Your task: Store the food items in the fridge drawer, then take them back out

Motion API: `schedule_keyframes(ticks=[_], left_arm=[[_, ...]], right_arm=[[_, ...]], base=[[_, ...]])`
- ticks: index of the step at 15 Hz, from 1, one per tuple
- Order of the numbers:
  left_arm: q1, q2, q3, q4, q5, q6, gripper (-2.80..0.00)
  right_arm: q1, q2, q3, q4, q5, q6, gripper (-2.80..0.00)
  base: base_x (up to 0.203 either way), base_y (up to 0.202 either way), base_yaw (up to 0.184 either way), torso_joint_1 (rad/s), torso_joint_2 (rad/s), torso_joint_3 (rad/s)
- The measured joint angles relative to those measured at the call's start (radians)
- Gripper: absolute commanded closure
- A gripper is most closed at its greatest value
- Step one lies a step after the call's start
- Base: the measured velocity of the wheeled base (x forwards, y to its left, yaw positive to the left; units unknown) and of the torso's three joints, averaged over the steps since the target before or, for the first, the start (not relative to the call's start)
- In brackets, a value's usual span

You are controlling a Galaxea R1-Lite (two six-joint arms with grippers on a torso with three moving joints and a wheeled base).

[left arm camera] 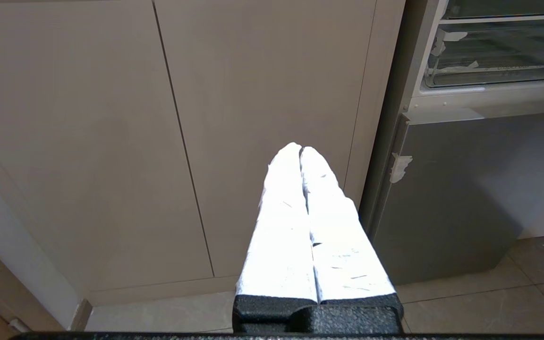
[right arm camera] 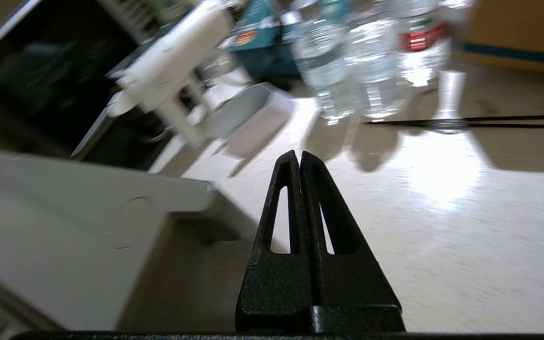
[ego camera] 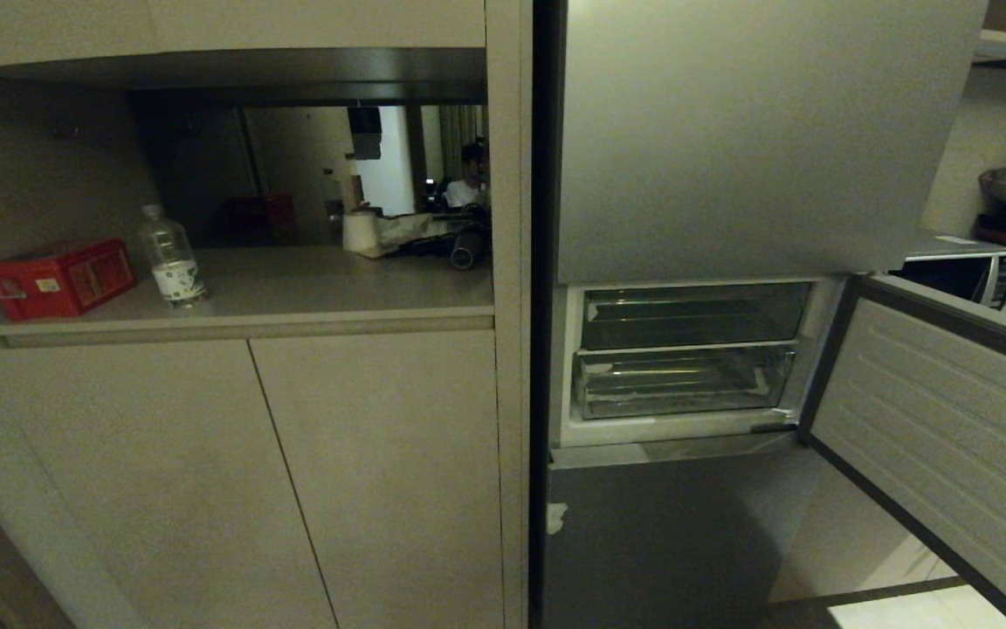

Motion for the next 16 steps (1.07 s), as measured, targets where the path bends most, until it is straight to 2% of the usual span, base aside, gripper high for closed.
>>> schedule_keyframes(ticks=[6, 12, 16], left_arm=[[0.0, 0.0, 0.0, 0.0, 0.0, 0.0, 0.0], [0.0, 0.0, 0.0, 0.0, 0.0, -0.001, 0.0], [0.0, 0.0, 0.0, 0.0, 0.0, 0.0, 0.0]], right_arm=[[0.001, 0.038, -0.014, 0.124, 0.265, 0.0, 0.0], [0.0, -0.071, 0.067, 0.16, 0.317, 0.0, 0.0], [0.002, -0.164, 0.1, 0.155, 0.397, 0.0, 0.0]], base=[[0.0, 0.0, 0.0, 0.0, 0.0, 0.0], [0.0, 0.0, 0.0, 0.0, 0.0, 0.0], [0.0, 0.0, 0.0, 0.0, 0.0, 0.0]])
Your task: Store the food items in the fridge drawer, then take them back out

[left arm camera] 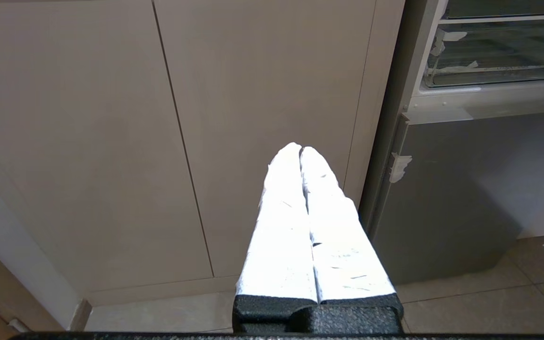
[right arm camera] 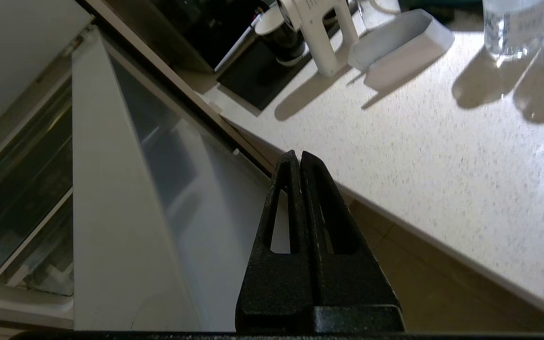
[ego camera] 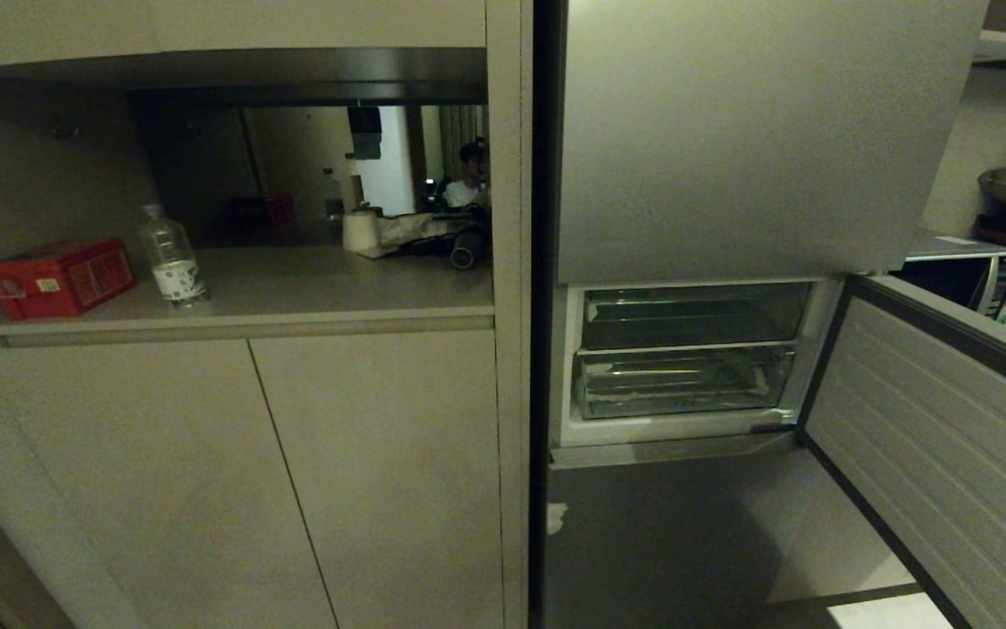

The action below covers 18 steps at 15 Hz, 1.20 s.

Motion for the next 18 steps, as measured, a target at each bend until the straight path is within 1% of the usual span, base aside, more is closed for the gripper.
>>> schedule_keyframes(ticks=[2, 5, 9, 12, 14, 18], left_arm=[[0.0, 0.0, 0.0, 0.0, 0.0, 0.0, 0.0], [0.0, 0.0, 0.0, 0.0, 0.0, 0.0, 0.0], [0.0, 0.0, 0.0, 0.0, 0.0, 0.0, 0.0], [0.0, 0.0, 0.0, 0.0, 0.0, 0.0, 0.0], [0.0, 0.0, 0.0, 0.0, 0.0, 0.0, 0.0], [0.0, 0.0, 0.0, 0.0, 0.0, 0.0, 0.0]], right_arm=[[0.003, -0.019, -0.018, -0.002, 0.004, 0.001, 0.0], [0.022, -0.043, -0.026, -0.002, 0.034, 0.004, 0.0], [0.05, -0.041, -0.015, 0.002, 0.02, -0.002, 0.0], [0.129, 0.014, -0.016, 0.005, -0.027, -0.005, 0.0], [0.179, 0.056, -0.01, 0.026, -0.041, -0.012, 0.0], [0.263, 0.107, 0.027, 0.039, -0.041, -0.085, 0.0]], base=[[0.0, 0.0, 0.0, 0.0, 0.0, 0.0], [0.0, 0.0, 0.0, 0.0, 0.0, 0.0], [0.0, 0.0, 0.0, 0.0, 0.0, 0.0], [0.0, 0.0, 0.0, 0.0, 0.0, 0.0], [0.0, 0.0, 0.0, 0.0, 0.0, 0.0], [0.0, 0.0, 0.0, 0.0, 0.0, 0.0]])
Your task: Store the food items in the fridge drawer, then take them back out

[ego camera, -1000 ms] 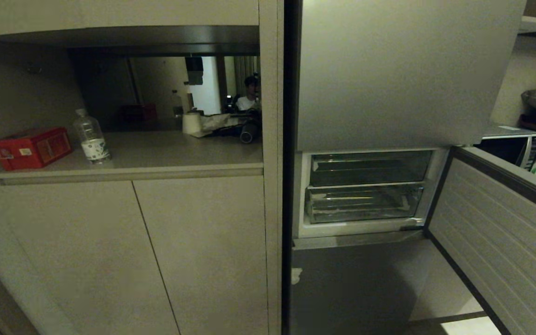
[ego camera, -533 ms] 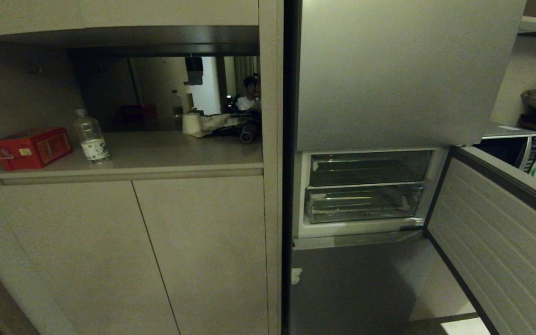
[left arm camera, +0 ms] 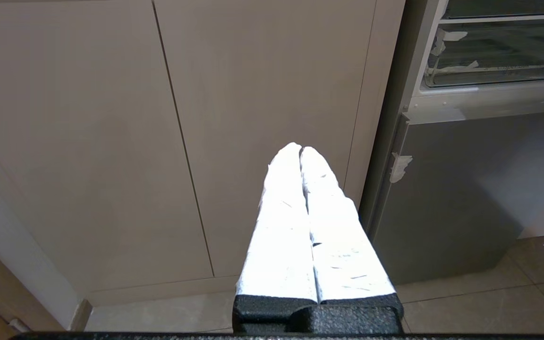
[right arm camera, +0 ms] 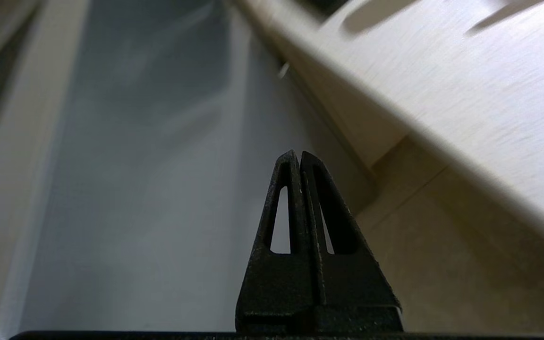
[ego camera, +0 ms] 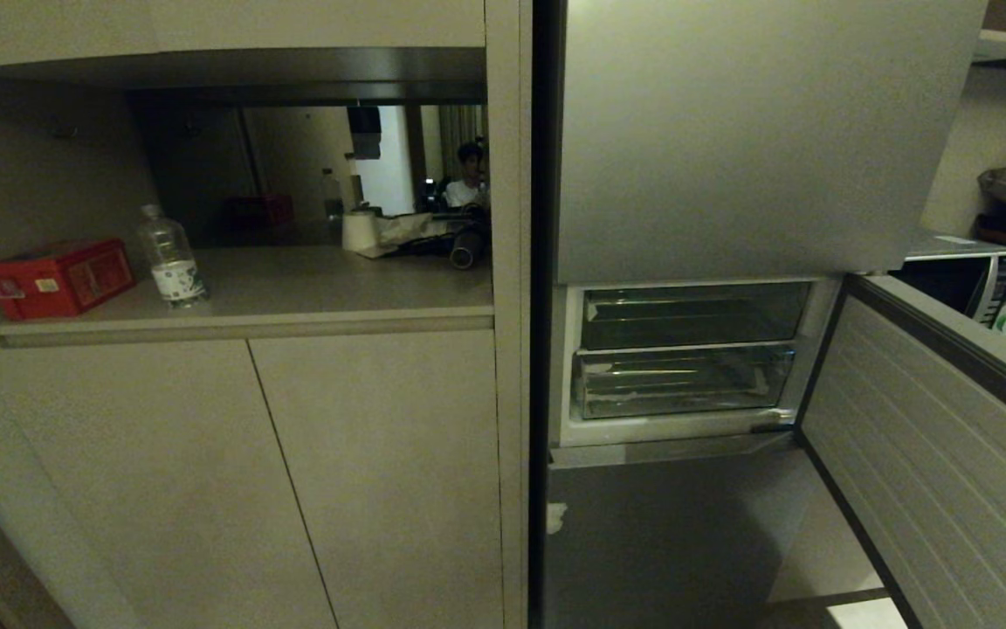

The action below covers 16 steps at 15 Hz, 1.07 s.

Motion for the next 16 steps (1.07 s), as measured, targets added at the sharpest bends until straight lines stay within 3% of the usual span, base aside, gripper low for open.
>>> schedule_keyframes(ticks=[4, 8, 12, 16], left_arm=[[0.0, 0.0, 0.0, 0.0, 0.0, 0.0, 0.0], [0.0, 0.0, 0.0, 0.0, 0.0, 0.0, 0.0], [0.0, 0.0, 0.0, 0.0, 0.0, 0.0, 0.0], [0.0, 0.0, 0.0, 0.0, 0.0, 0.0, 0.0]], right_arm=[[0.131, 0.013, 0.087, -0.003, 0.003, -0.09, 0.0], [0.35, -0.012, 0.158, -0.006, 0.005, -0.131, 0.0], [0.695, -0.016, 0.126, -0.049, -0.049, -0.044, 0.0], [1.107, 0.101, 0.047, -0.257, -0.274, 0.058, 0.0]], base=[[0.0, 0.0, 0.0, 0.0, 0.0, 0.0], [0.0, 0.0, 0.0, 0.0, 0.0, 0.0], [0.0, 0.0, 0.0, 0.0, 0.0, 0.0], [0.0, 0.0, 0.0, 0.0, 0.0, 0.0]])
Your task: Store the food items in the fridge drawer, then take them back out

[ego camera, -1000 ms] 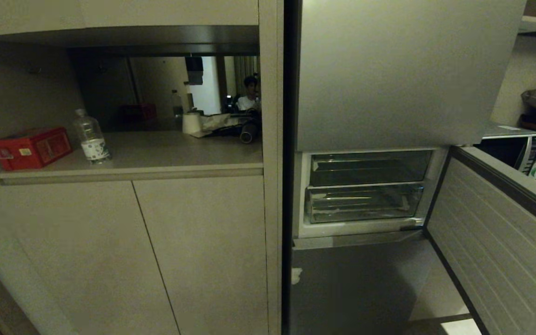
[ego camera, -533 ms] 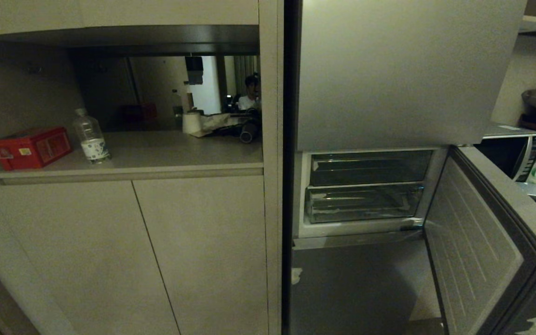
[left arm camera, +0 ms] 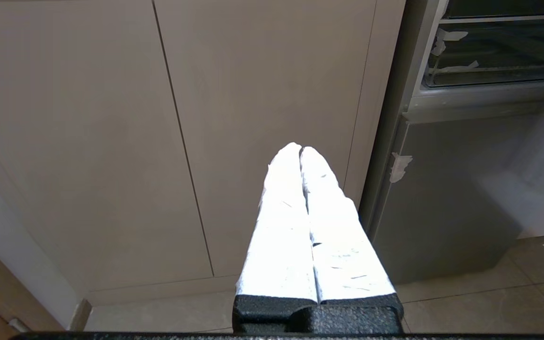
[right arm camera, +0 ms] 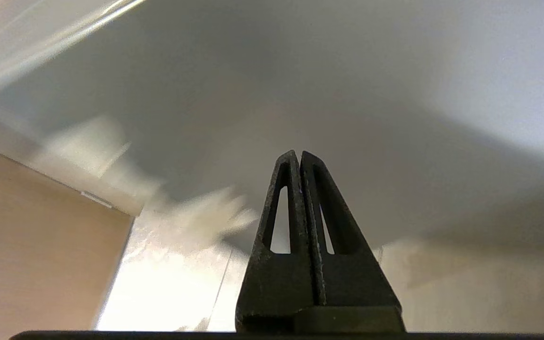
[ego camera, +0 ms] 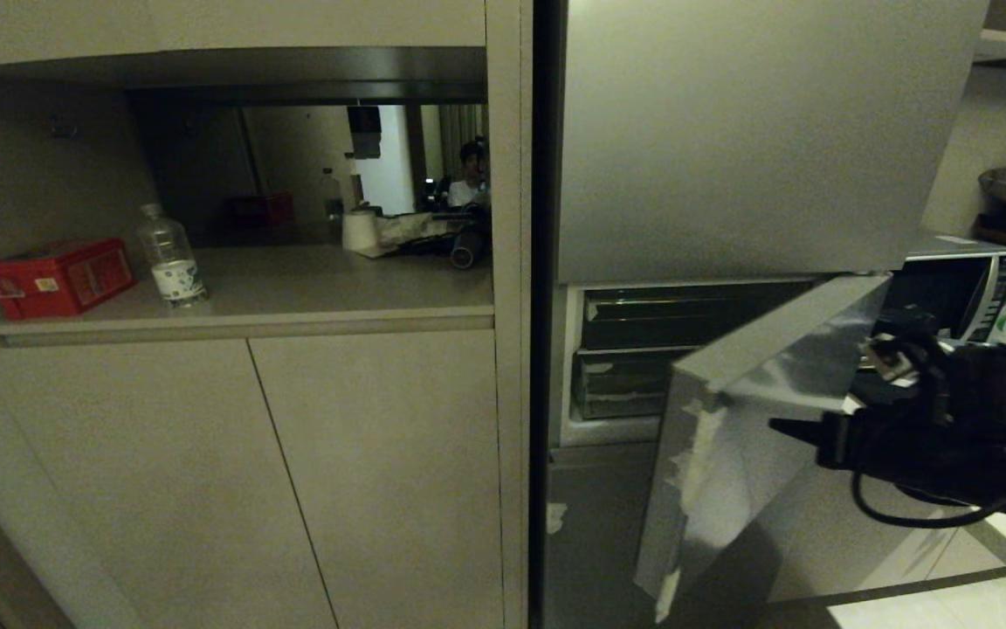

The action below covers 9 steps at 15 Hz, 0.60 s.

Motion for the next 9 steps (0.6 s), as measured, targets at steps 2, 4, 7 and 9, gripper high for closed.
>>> schedule_keyframes(ticks=[2, 4, 7, 9], left_arm=[[0.0, 0.0, 0.0, 0.0, 0.0, 0.0, 0.0], [0.0, 0.0, 0.0, 0.0, 0.0, 0.0, 0.0], [0.0, 0.0, 0.0, 0.0, 0.0, 0.001, 0.0], [0.0, 0.0, 0.0, 0.0, 0.0, 0.0, 0.0]], right_arm=[[0.164, 0.127, -0.089, -0.136, -0.139, 0.026, 0.0], [0.286, 0.28, -0.252, -0.256, -0.301, 0.036, 0.0], [0.388, 0.499, -0.56, -0.363, -0.501, 0.037, 0.0], [0.413, 0.627, -0.762, -0.374, -0.583, 0.028, 0.0]], base=[[0.0, 0.0, 0.0, 0.0, 0.0, 0.0], [0.0, 0.0, 0.0, 0.0, 0.0, 0.0], [0.0, 0.0, 0.0, 0.0, 0.0, 0.0], [0.0, 0.0, 0.0, 0.0, 0.0, 0.0]])
